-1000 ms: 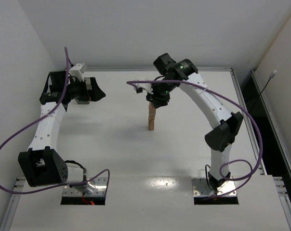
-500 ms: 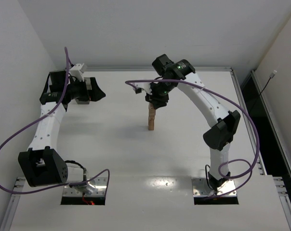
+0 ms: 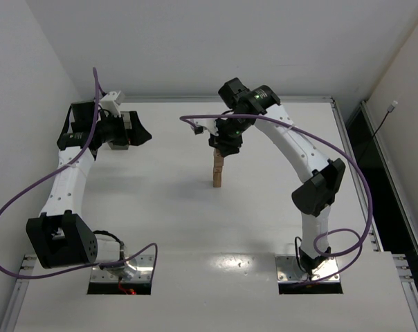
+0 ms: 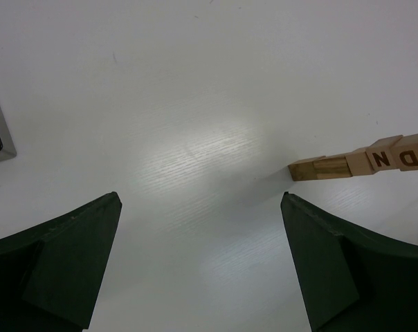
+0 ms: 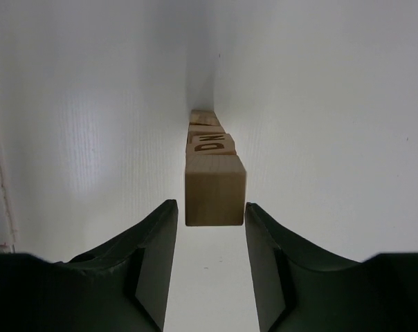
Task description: Build the wood block tower
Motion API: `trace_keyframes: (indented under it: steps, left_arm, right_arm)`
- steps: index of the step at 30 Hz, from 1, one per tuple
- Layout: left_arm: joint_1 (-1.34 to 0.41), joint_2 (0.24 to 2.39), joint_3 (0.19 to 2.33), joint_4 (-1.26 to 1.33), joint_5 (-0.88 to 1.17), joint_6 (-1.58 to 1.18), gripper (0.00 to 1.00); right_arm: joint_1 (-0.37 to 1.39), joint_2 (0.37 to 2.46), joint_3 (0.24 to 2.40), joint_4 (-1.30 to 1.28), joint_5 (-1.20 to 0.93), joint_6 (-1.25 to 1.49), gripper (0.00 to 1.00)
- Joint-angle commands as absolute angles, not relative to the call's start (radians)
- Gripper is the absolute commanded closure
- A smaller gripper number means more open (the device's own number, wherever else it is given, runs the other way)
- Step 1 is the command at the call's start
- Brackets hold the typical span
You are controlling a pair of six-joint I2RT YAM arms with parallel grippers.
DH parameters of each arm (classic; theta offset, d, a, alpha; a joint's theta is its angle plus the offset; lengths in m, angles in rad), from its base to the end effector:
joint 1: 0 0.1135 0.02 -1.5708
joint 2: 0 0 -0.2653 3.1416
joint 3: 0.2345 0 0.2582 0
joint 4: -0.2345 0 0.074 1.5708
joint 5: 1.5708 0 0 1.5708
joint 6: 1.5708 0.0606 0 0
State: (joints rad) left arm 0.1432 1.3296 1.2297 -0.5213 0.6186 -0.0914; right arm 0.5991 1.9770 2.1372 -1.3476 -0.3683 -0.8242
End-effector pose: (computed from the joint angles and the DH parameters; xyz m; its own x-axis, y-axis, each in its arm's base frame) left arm 0.3146 0.0099 0.3340 -0.6056 -0.1624 -0.7790 0.2964 0.8624 -0.4103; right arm 0.3279 0.2503 0.3354 -0.0524 -0.8649 -0.4991 -0.9950 0.0878 -0.0478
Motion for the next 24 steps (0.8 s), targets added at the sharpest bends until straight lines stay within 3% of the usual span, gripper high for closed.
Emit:
trace_keyframes:
  steps: [1,7,17,22,24]
  left_arm:
    - [0.137,1.333,1.267,-0.485,0.644,-0.100,0.01]
    - [0.137,1.333,1.267,-0.494,0.644,-0.100,0.01]
    - [0.124,1.333,1.267,-0.514,0.595,-0.091,0.01]
    - [0.037,1.333,1.278,-0.565,0.487,-0.038,0.01]
    - [0.015,1.322,1.266,-0.565,0.428,-0.025,0.01]
  right_arm:
    - [0.606,1.983,2.154,-1.407,-0.365,-0.822,0.58]
    - [0.597,1.983,2.163,-1.407,-0.383,-0.822,0.33]
    - [0.569,1.872,2.111,-1.341,-0.321,-0.776,0.23]
    - [0.447,1.737,1.949,-1.168,-0.223,-0.635,0.23]
    - [0.361,1.634,1.824,-1.041,-0.163,-0.577,0.18]
